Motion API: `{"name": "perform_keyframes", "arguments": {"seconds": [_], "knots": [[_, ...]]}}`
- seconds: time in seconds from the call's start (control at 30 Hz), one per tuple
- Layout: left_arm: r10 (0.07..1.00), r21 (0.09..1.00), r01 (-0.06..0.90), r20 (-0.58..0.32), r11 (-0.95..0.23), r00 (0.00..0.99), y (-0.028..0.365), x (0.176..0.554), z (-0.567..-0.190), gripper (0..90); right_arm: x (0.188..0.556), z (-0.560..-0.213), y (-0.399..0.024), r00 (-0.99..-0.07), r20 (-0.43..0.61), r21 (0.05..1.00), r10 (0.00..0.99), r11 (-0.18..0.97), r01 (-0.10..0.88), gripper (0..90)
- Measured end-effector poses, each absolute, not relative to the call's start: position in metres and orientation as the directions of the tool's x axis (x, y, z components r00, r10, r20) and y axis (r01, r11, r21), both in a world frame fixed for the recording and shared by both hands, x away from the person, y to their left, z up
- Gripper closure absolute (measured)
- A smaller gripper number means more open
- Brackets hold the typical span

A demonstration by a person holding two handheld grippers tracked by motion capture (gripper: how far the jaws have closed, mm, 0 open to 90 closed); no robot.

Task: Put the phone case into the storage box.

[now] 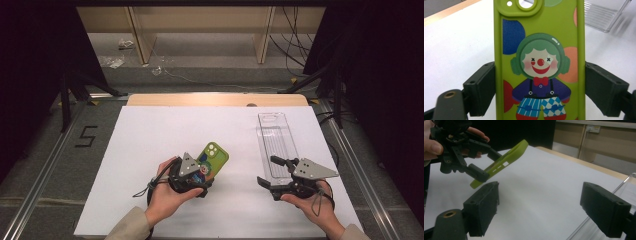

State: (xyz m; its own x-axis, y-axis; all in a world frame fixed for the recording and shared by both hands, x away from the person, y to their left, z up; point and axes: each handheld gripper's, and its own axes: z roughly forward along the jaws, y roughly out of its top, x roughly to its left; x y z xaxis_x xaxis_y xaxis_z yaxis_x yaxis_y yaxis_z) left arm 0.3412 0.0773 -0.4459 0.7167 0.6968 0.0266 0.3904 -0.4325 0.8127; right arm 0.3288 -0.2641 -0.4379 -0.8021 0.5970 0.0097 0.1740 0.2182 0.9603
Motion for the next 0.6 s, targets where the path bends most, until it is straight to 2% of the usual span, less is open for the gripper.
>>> {"name": "perform_keyframes", "arguments": {"seconds": [0.6], "knots": [[0.659, 0.814, 0.361, 0.035, -0.455, 0.752, 0.061, 0.333, -0.446, 16.3, 0.334, -0.433, -0.254, -0.805, 0.003, 0.962, 0.593, 0.218, 0.165, 17.4]]}}
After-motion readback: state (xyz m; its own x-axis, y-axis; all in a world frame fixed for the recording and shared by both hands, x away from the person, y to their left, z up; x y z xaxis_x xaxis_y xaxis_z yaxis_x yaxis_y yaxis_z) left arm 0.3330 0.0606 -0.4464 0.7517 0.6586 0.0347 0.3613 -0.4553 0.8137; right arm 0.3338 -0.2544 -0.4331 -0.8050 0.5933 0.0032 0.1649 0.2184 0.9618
